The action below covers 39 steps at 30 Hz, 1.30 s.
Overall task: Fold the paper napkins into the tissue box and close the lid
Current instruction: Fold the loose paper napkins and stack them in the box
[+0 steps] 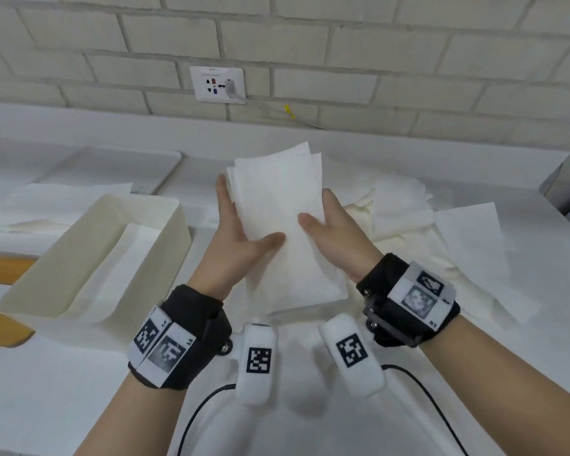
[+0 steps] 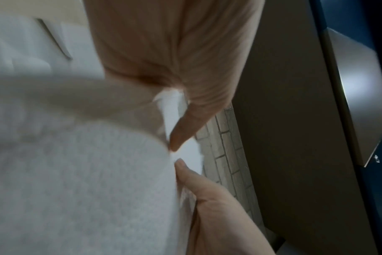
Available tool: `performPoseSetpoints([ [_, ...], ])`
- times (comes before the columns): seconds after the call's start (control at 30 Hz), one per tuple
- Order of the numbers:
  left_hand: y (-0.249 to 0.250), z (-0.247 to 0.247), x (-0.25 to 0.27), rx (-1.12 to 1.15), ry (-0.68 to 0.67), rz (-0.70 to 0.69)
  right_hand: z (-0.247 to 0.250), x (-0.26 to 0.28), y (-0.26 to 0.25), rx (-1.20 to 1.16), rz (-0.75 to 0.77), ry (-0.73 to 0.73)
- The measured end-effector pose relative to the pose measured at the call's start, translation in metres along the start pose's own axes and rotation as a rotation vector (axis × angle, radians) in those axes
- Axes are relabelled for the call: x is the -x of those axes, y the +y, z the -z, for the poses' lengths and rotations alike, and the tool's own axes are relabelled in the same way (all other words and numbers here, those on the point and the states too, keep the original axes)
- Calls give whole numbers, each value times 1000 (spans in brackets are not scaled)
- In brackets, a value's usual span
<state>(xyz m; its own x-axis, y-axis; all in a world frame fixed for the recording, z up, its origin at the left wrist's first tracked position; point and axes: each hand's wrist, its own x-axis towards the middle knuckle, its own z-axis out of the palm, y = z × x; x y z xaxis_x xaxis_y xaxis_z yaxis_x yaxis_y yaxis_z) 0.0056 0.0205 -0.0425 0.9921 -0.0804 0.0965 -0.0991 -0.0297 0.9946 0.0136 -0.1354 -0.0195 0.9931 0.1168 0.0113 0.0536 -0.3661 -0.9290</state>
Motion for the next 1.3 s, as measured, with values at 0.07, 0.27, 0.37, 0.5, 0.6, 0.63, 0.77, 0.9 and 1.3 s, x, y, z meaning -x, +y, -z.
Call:
performPoseSetpoints([
  [0.07, -4, 6, 4, -62, 3, 132, -9, 6, -6, 12, 81, 60],
  [0.27, -3, 14, 30, -435, 97, 85, -35, 17, -11, -150, -114, -123],
  [0.37, -2, 18, 45, -420, 244, -70, -49, 22, -13, -183, -108, -153],
  [0.5, -8, 26, 60, -272, 220, -89, -72, 34, -16, -315, -23, -124],
  [0.6, -15, 36, 70, -230, 193, -23, -83, 41, -12, -277, 17, -125],
  [0.63, -18, 40, 73, -221, 199, -8, -84, 43, -11, -253, 36, -111],
  [0.77, -19, 54, 80, -170, 192, 74, -79, 43, -11, -140, 105, -89],
  [0.9, -19, 55, 79, -233, 231, 140, -80, 42, -8, -70, 53, -180],
  [1.3, -38, 42, 82, -216, 201, 31, -91, 45, 2, -166, -89, -217],
])
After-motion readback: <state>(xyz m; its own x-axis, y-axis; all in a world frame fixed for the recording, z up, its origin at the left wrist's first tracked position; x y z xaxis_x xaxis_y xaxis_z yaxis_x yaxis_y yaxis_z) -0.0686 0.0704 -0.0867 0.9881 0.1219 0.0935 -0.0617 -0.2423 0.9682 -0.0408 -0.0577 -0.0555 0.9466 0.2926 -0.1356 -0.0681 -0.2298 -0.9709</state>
